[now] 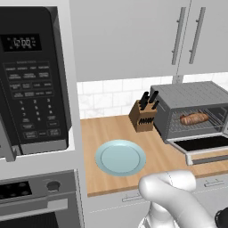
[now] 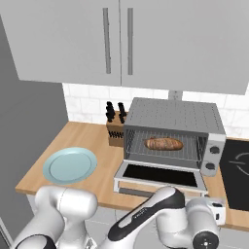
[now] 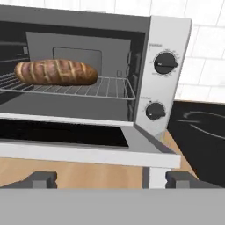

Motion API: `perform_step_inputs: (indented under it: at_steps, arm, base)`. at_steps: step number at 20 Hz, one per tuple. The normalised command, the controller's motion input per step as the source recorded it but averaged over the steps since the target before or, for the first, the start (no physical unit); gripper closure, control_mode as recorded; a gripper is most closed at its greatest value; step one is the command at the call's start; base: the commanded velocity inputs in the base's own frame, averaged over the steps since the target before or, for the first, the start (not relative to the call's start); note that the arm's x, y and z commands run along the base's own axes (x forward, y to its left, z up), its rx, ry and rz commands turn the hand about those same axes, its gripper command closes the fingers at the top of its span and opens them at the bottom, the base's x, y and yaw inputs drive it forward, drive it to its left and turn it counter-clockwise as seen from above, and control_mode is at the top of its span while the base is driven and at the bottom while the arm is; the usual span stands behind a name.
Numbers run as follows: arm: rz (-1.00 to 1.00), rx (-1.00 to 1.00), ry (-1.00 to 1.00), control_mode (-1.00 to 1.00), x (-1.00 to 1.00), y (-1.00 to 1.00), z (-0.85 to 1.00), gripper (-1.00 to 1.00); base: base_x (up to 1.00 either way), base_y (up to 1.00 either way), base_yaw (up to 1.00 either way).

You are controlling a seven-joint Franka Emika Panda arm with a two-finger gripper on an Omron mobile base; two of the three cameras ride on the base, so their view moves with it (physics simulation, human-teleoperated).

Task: Pick up the kebab skewer and baguette bread, and place them inside the toaster oven. Close the toaster oven door and start by setting the timer.

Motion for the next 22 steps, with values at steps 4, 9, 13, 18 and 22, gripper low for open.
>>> perform_step_inputs:
  at_steps: [4,9,13,18,22]
  arm:
    - [0.00,0.00,-0.05,-1.00,0.47,0.09,0.34,-1.00]
    - [0.00,0.00,0.00,-1.00,0.11,0.01,0.00,-1.00]
    - [0.00,0.00,0.00,-1.00,-0.15,-0.20,0.00,-1.00]
    - [0.00,0.00,0.03,-1.00,-0.57,-0.16,-0.22,-1.00]
    - [0.00,0.00,0.01,-1.00,-0.23,0.00,-0.43,-1.00]
  base:
    - [0.00,0.00,0.00]
    - [0.00,0.00,0.00]
    - [0.00,0.00,0.00]
    - [0.00,0.00,0.00]
    - [0.00,0.00,0.00]
